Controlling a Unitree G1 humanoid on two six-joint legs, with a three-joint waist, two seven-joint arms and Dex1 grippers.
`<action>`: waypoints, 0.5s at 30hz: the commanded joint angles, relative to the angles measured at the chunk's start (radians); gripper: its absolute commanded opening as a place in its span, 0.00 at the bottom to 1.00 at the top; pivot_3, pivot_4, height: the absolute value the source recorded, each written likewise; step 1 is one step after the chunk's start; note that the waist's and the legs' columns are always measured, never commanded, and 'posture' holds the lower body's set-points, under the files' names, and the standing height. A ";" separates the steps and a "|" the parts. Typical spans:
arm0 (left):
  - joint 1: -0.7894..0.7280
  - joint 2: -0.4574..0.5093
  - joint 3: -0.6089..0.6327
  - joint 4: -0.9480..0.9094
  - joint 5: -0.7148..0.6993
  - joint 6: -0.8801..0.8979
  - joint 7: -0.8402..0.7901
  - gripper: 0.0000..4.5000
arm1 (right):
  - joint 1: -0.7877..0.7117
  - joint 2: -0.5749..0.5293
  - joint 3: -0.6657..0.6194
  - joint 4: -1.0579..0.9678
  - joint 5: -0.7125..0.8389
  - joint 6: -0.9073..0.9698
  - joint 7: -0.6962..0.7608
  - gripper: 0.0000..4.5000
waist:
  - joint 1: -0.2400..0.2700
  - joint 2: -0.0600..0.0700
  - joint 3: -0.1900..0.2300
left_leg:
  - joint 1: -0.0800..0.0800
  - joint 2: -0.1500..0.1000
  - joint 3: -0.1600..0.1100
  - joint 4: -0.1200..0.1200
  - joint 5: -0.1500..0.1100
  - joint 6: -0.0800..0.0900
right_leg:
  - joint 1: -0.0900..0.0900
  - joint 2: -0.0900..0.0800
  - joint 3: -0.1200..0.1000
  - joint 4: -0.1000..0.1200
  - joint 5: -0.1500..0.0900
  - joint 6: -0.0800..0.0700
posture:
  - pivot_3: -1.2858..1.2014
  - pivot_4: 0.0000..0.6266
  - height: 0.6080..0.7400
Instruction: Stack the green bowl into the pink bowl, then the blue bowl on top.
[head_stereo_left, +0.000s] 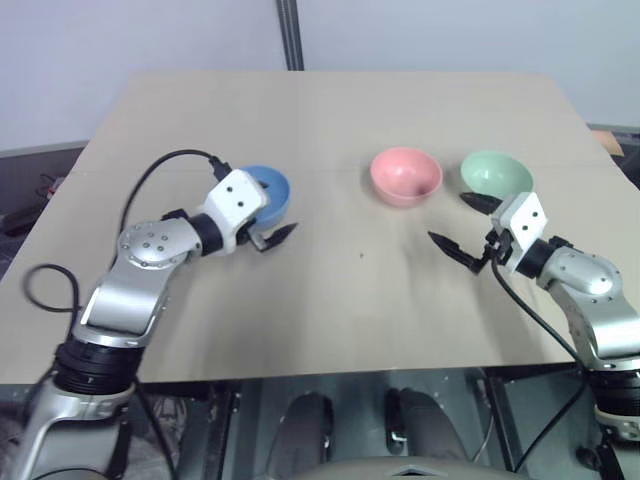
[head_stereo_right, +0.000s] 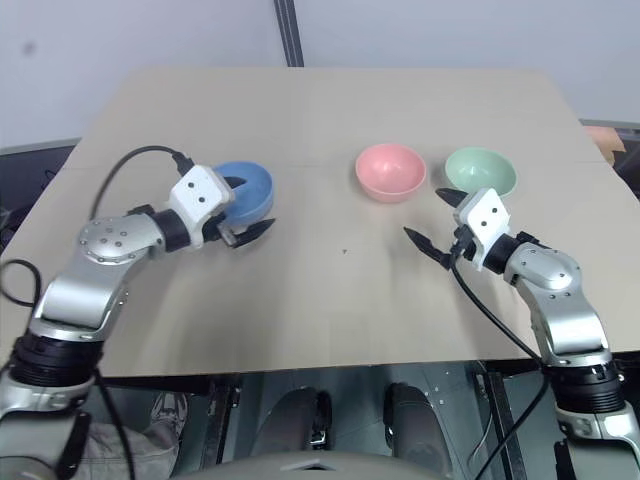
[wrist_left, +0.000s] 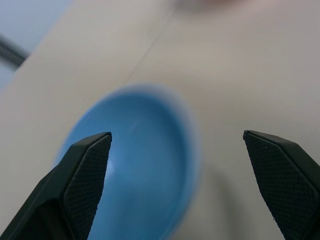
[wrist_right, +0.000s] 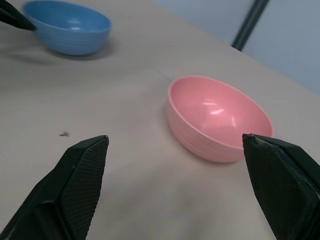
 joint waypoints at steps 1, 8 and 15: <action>0.049 -0.023 0.137 -0.058 -0.129 -0.023 -0.040 1.00 | -0.087 0.012 0.022 0.046 -0.070 -0.011 -0.049 1.00 | -0.011 0.000 0.000 | 0.001 0.000 0.000 0.000 0.000 0.000 | 0.000 0.000 0.000 0.000 0.000 0.000 | 0.52 0.24 1.00; 0.128 -0.024 0.221 -0.047 -0.290 -0.083 -0.227 1.00 | -0.335 0.091 0.202 0.318 -0.228 -0.096 -0.019 1.00 | -0.028 0.000 0.000 | 0.003 0.001 0.000 0.000 0.000 0.000 | 0.000 0.001 0.001 0.004 0.000 0.000 | 0.52 0.24 1.00; 0.212 -0.023 0.307 -0.099 -0.407 -0.054 -0.261 1.00 | -0.561 0.117 0.366 0.754 -0.434 -0.369 -0.017 0.87 | -0.022 0.001 0.000 | 0.001 0.000 -0.001 0.000 0.000 0.000 | 0.000 0.000 0.000 0.002 0.000 -0.001 | 0.52 0.24 1.00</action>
